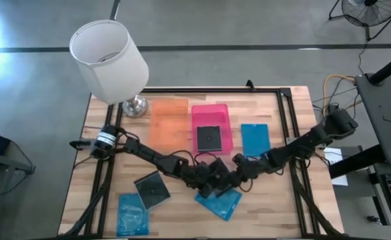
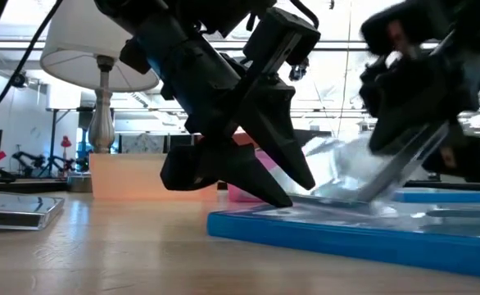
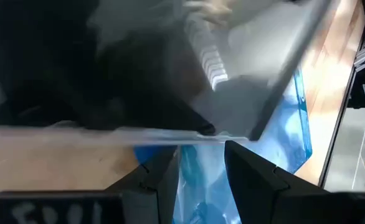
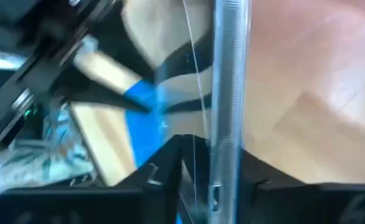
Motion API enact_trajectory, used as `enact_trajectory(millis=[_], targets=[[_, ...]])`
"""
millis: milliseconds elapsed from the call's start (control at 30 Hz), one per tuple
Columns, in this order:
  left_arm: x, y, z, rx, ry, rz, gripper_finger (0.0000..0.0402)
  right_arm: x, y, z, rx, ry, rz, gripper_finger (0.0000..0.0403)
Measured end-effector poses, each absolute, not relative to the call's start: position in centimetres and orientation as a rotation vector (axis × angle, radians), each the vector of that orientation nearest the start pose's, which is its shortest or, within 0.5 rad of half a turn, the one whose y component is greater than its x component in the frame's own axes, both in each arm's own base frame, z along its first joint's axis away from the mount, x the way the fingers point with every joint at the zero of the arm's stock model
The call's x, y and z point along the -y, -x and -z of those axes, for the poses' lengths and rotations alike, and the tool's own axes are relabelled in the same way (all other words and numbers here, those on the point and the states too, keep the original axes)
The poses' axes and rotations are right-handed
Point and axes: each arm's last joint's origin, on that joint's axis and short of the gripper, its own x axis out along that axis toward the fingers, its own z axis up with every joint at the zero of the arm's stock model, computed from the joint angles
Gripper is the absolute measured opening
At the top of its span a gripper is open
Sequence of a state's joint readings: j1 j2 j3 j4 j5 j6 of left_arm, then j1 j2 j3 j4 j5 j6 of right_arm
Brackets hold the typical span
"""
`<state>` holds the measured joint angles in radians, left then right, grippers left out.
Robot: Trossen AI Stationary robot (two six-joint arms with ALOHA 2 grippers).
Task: Pick & place jewel cases by type
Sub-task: Put the right black CD case into the pink bin
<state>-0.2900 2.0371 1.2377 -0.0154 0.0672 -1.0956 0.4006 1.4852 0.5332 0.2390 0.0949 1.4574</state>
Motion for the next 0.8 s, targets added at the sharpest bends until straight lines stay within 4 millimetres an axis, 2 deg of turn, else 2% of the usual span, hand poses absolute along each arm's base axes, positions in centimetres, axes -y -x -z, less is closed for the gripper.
enact_trajectory(millis=[133, 267, 367, 433, 567, 633, 800], targets=[[13.5, -39.1, -15.0, -0.863, 0.889, -0.171, 0.0117, -10.2, -23.1, -15.1, -0.790, -1.162, 0.240, 0.0021], [14.5, -37.2, -18.8, -0.725, 0.793, -0.280, 0.0117, -10.0, -20.8, -17.0, -0.828, -1.155, 0.263, 0.0015], [14.2, -35.7, -21.9, -0.620, 0.756, -0.369, 0.0117, -9.4, -20.0, -20.1, -0.626, -1.199, 0.232, 0.0015], [13.7, -34.8, -23.4, -0.587, 0.736, -0.411, 0.0117, -8.3, -19.5, -21.9, -0.446, -1.221, 0.303, 0.0014], [12.5, -32.1, -27.4, -0.534, 0.703, -0.439, 0.0117, -5.4, -19.9, -23.3, -0.191, -1.195, 0.495, 0.0014], [11.7, -30.4, -29.0, -0.551, 0.681, -0.455, 0.0117, -3.7, -20.8, -23.2, -0.179, -1.183, 0.543, 0.0016], [10.6, -26.0, -29.9, -0.729, 0.624, -0.571, 0.0117, 0.3, -23.4, -20.1, -0.326, -1.216, 0.606, 0.0070]])
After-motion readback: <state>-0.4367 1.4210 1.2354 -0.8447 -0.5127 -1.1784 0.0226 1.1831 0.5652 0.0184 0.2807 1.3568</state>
